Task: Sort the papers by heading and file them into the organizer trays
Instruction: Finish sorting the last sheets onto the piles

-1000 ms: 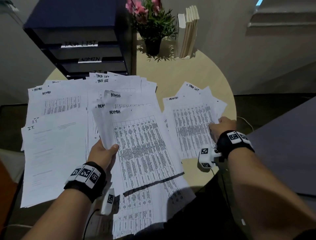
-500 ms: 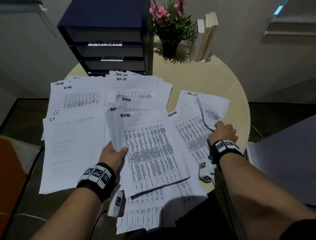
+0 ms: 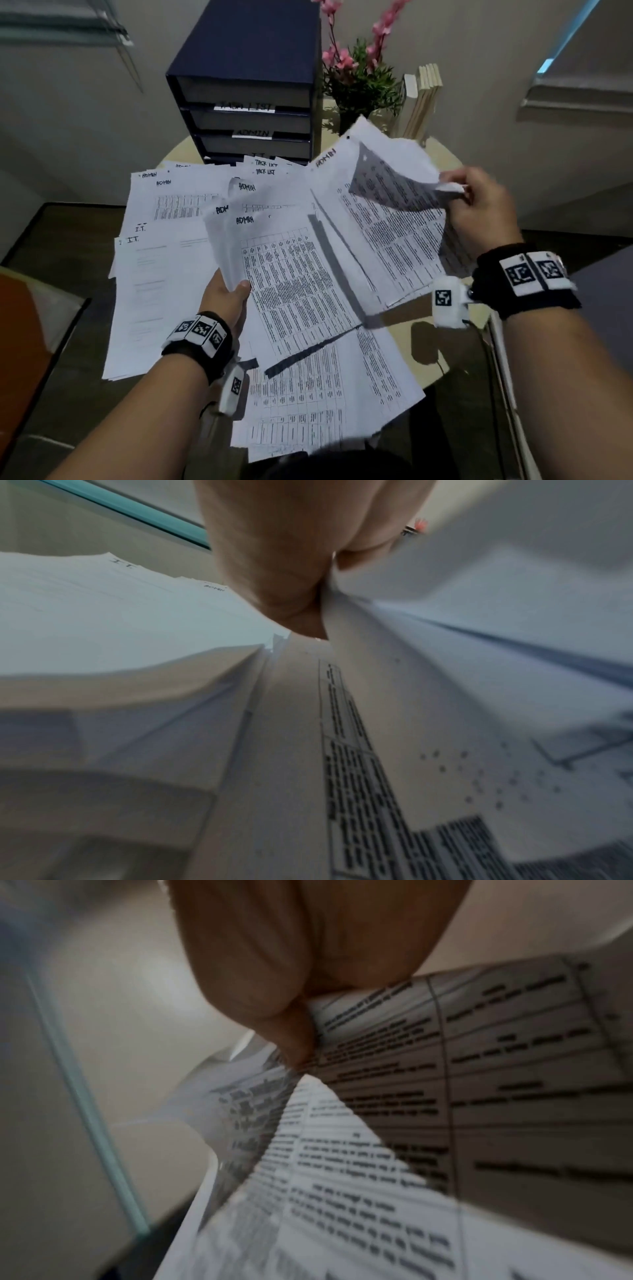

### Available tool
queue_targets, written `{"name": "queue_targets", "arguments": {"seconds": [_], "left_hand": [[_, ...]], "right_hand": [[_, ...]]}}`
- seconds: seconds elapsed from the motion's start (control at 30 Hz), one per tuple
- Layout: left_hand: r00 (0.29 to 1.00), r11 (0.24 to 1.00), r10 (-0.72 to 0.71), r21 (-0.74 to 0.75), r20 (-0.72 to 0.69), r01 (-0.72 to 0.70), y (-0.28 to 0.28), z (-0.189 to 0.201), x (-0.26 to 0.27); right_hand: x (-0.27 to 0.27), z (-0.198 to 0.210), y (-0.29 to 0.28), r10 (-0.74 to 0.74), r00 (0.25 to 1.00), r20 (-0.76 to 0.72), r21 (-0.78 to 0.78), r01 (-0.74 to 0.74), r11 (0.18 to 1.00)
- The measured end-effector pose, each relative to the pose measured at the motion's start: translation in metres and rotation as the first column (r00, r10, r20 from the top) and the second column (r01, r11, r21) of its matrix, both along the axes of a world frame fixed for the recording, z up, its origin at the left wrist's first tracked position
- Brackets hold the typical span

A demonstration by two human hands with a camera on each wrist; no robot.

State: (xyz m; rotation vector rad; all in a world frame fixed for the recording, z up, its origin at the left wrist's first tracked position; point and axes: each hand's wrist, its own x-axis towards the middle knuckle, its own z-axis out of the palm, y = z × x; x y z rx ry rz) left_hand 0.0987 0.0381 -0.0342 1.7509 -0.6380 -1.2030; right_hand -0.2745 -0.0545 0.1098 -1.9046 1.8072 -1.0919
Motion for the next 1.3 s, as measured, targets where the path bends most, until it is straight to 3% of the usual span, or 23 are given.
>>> {"name": "queue_targets", "arguments": {"seconds": [0.13,0.23,0.37,0.6,0.7,0.8,0.9,0.97,1.03,1.17,1.3], "left_hand": [[1.0,0.999,-0.01,-0.04,-0.009,0.01,0.002,0.007,0.01],[0.994,0.995,-0.032,-0.097,-0.108,0.021,0.01,0.013,0.014],[0.974,0.982,-0.12,-0.168,-0.195,0.087,0.027,0.017,0.025],[0.967,0.958,-0.234,-0.145,0.101,0.247,0.058,0.025,0.044],[0.97,0.962,-0.218,-0.146,0.104,0.232,0.064,0.029,0.046],[0.98,0.968,-0.193,-0.155,0.049,0.198,0.068,0.033,0.044],[0.985,0.973,-0.172,-0.156,0.0,0.17,0.069,0.032,0.041],[0.985,0.974,-0.172,-0.152,-0.017,0.168,0.069,0.032,0.037],[0.986,0.978,-0.166,-0.133,-0.031,0.161,0.069,0.034,0.029],[0.974,0.977,-0.21,-0.068,-0.089,0.204,0.068,0.024,0.019],[0.982,0.988,-0.154,-0.042,-0.113,0.15,0.072,0.028,0.003]], "right_hand": [[0.029,0.036,0.016,0.087,0.941,0.326,0.095,-0.125,0.988],[0.049,0.021,0.025,0.072,0.943,0.326,0.196,-0.142,0.97],[0.078,-0.028,0.044,0.034,0.953,0.302,0.398,-0.159,0.904],[0.112,-0.073,0.068,-0.123,0.902,0.415,0.507,-0.117,0.854],[0.118,-0.082,0.072,-0.155,0.883,0.444,0.546,-0.13,0.827],[0.121,-0.087,0.074,-0.238,0.794,0.559,0.595,-0.184,0.782],[0.122,-0.083,0.073,-0.271,0.653,0.707,0.611,-0.371,0.7],[0.121,-0.082,0.071,-0.264,0.634,0.727,0.63,-0.462,0.624],[0.12,-0.085,0.066,-0.211,0.682,0.7,0.632,-0.453,0.629],[0.128,-0.088,0.057,-0.102,0.828,0.552,0.591,-0.302,0.748],[0.133,-0.089,0.056,-0.021,0.863,0.504,0.557,-0.307,0.772]]}}
